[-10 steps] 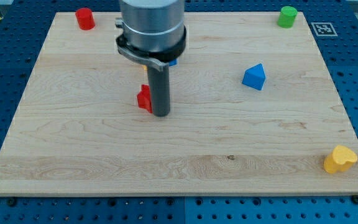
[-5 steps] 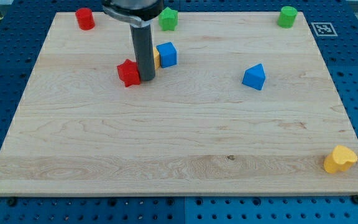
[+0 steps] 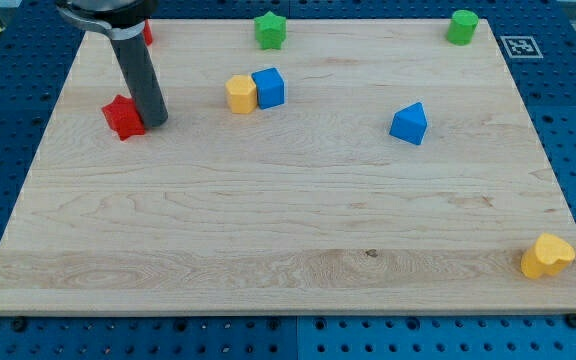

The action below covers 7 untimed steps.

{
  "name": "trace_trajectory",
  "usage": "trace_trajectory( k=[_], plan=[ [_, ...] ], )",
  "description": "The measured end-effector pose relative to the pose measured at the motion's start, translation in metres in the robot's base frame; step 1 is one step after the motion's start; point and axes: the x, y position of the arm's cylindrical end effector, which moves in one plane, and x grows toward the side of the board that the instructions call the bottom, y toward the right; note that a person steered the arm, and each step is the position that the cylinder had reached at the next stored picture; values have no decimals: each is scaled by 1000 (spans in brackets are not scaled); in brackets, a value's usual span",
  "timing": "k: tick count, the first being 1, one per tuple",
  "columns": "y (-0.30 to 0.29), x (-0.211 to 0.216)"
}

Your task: Drag the red star to the center left

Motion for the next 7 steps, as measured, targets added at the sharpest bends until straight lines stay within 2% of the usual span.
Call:
trace_trajectory(
  k=[4,7],
  plan=[
    [-20,-11],
    [-7,-11]
  ],
)
